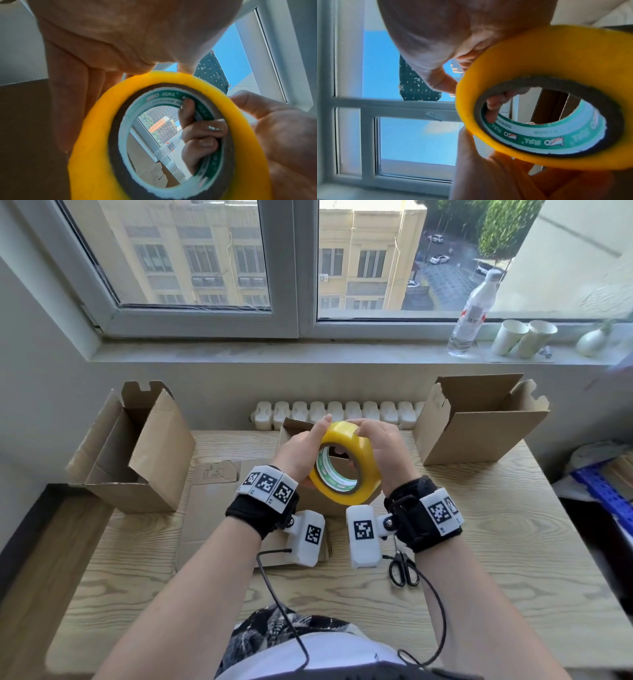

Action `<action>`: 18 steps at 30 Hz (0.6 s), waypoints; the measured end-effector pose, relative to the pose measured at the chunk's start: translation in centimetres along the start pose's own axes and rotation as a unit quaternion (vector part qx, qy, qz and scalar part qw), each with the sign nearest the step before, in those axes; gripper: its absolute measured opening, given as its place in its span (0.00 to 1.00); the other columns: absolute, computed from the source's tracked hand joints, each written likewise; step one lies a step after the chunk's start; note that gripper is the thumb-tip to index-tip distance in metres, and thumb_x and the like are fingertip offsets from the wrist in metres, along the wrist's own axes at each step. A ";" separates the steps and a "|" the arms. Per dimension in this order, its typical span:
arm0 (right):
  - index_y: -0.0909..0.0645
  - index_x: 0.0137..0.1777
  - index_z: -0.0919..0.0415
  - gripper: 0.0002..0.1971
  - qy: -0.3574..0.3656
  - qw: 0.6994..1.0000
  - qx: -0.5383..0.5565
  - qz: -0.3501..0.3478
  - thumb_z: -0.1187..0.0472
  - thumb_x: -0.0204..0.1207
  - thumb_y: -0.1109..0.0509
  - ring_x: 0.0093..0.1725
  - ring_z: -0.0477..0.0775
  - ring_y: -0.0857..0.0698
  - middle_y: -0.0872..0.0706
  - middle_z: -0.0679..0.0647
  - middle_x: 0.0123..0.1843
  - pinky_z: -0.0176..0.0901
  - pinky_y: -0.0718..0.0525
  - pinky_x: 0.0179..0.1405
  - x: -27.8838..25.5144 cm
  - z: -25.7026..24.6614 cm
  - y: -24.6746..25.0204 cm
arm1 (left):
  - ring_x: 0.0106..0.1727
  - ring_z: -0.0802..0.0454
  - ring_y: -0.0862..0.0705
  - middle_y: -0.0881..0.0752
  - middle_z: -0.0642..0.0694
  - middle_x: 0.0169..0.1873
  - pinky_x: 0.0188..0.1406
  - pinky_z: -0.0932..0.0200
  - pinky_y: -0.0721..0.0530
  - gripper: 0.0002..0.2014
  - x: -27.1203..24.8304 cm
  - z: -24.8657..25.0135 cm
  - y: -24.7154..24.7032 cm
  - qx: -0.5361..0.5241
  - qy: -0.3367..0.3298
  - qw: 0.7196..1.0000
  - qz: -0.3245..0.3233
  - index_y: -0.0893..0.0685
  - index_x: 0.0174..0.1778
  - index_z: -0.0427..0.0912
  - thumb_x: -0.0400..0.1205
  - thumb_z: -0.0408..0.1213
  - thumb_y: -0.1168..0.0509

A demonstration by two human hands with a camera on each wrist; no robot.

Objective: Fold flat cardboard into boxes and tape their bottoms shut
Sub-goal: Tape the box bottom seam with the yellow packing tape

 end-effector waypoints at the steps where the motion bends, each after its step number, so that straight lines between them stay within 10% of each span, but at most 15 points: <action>1: 0.18 0.50 0.82 0.16 -0.009 1.000 0.013 -0.002 0.65 0.75 0.36 0.32 0.63 0.23 0.21 0.73 0.39 0.41 0.22 0.22 -0.1 0.0 0.0 | 0.47 0.35 0.10 0.09 0.40 0.37 0.58 0.33 0.14 0.41 -0.1 0.1 0.1 -0.004 -0.001 1.000 -0.001 0.12 0.37 0.43 0.65 0.81 0.48; 11: 0.20 0.71 0.61 0.24 0.031 0.983 0.130 -0.124 0.63 0.74 0.37 0.43 0.62 0.12 0.13 0.67 0.57 0.48 0.12 0.44 -0.2 -0.7 -0.7 | 0.48 0.34 0.10 0.09 0.34 0.48 0.45 0.39 0.10 0.32 0.3 -1.4 0.7 -0.215 0.109 0.968 -0.062 0.12 0.56 0.39 0.80 0.63 0.48; 18: 0.16 0.59 0.63 0.11 0.052 0.989 0.117 -0.069 0.66 0.84 0.39 0.37 0.52 0.13 0.11 0.58 0.40 0.38 0.15 0.32 0.2 -1.3 -0.5 | 0.60 0.36 0.12 0.12 0.36 0.61 0.62 0.37 0.15 0.27 1.3 -1.4 1.7 -0.232 0.093 0.968 -0.028 0.14 0.64 0.39 0.86 0.56 0.47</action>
Point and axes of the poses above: each hand's wrist, its own x-axis towards the middle knuckle, its own y-axis out of the back of the hand, z = x × y, the point moved 6 cm from there along x, towards the middle knuckle
